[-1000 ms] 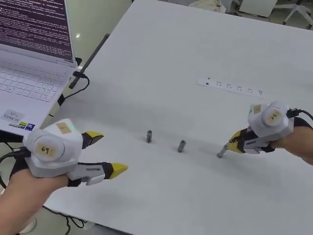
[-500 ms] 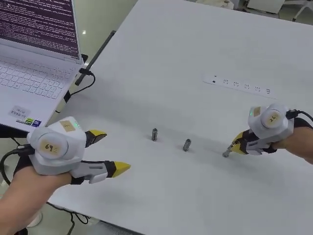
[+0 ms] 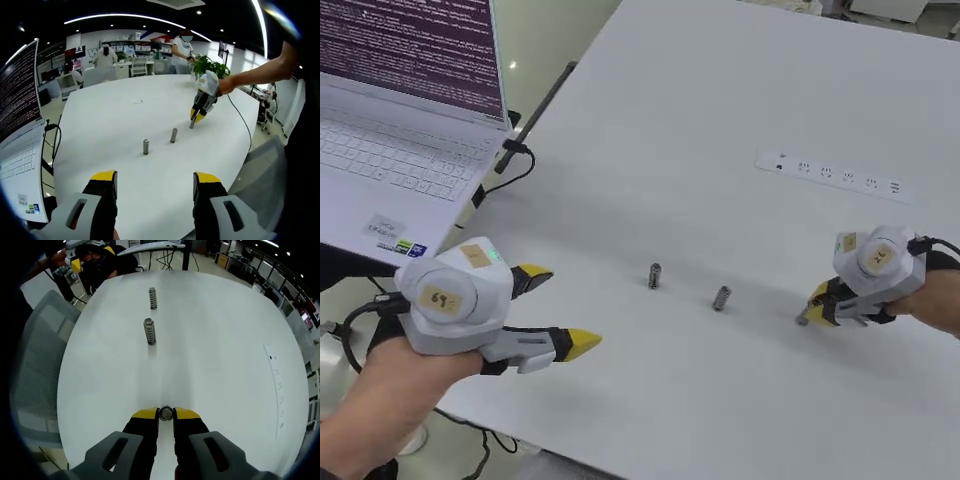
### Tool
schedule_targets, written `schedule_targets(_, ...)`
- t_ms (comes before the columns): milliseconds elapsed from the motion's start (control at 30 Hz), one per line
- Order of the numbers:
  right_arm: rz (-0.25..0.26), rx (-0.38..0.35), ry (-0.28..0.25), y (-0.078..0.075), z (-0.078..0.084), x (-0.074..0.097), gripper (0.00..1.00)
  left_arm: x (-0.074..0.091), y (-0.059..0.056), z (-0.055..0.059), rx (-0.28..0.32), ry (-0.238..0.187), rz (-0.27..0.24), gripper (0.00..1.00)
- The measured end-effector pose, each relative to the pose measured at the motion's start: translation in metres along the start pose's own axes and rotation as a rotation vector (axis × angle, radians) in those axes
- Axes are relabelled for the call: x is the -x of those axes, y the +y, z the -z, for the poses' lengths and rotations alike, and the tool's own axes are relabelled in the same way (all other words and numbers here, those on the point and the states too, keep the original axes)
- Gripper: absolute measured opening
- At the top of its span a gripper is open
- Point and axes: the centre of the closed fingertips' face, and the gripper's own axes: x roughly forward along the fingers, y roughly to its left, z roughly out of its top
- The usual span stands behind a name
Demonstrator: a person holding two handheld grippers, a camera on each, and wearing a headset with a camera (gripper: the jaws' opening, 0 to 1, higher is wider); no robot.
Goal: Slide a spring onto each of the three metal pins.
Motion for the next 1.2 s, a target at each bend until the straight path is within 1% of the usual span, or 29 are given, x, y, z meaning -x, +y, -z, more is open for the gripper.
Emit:
schedule_targets(200, -0.006, -0.002, 0.012, 0.001, 0.002, -0.003, 0.09, 0.0, 0.001, 0.001, 0.002, 0.002, -0.002, 0.57)
schedule_targets(333, -0.002, -0.005, 0.01, 0.0, 0.002, -0.004, 0.09, 0.0, 0.002, 0.002, 0.002, 0.002, -0.002, 0.57)
schedule_targets(433, 0.003, -0.008, 0.008, 0.0, 0.001, -0.002, 0.1, -0.001, 0.002, 0.001, 0.001, 0.002, -0.001, 0.57)
schedule_targets(600, 0.028, -0.025, 0.013, -0.003, 0.006, 0.004, 0.14, -0.003, 0.001, -0.001, -0.002, -0.002, 0.004, 0.57)
schedule_targets(800, 0.043, -0.049, 0.018, 0.001, 0.014, 0.01, 0.18, -0.004, 0.001, -0.005, -0.009, -0.01, 0.011, 0.57)
schedule_targets(900, 0.057, -0.069, 0.009, 0.0, 0.017, 0.013, 0.19, -0.004, 0.0, -0.006, -0.017, -0.01, 0.014, 0.57)
schedule_targets(1000, 0.073, -0.098, -0.005, 0.002, 0.019, 0.015, 0.2, -0.004, -0.001, -0.006, -0.021, -0.011, 0.018, 0.57)
schedule_targets(1100, 0.097, -0.153, -0.048, 0.006, 0.018, 0.019, 0.22, -0.003, -0.002, -0.006, -0.015, -0.017, 0.018, 0.57)
schedule_targets(1200, 0.114, -0.188, -0.076, 0.01, 0.019, 0.023, 0.23, -0.003, -0.004, -0.007, -0.011, -0.022, 0.02, 0.57)
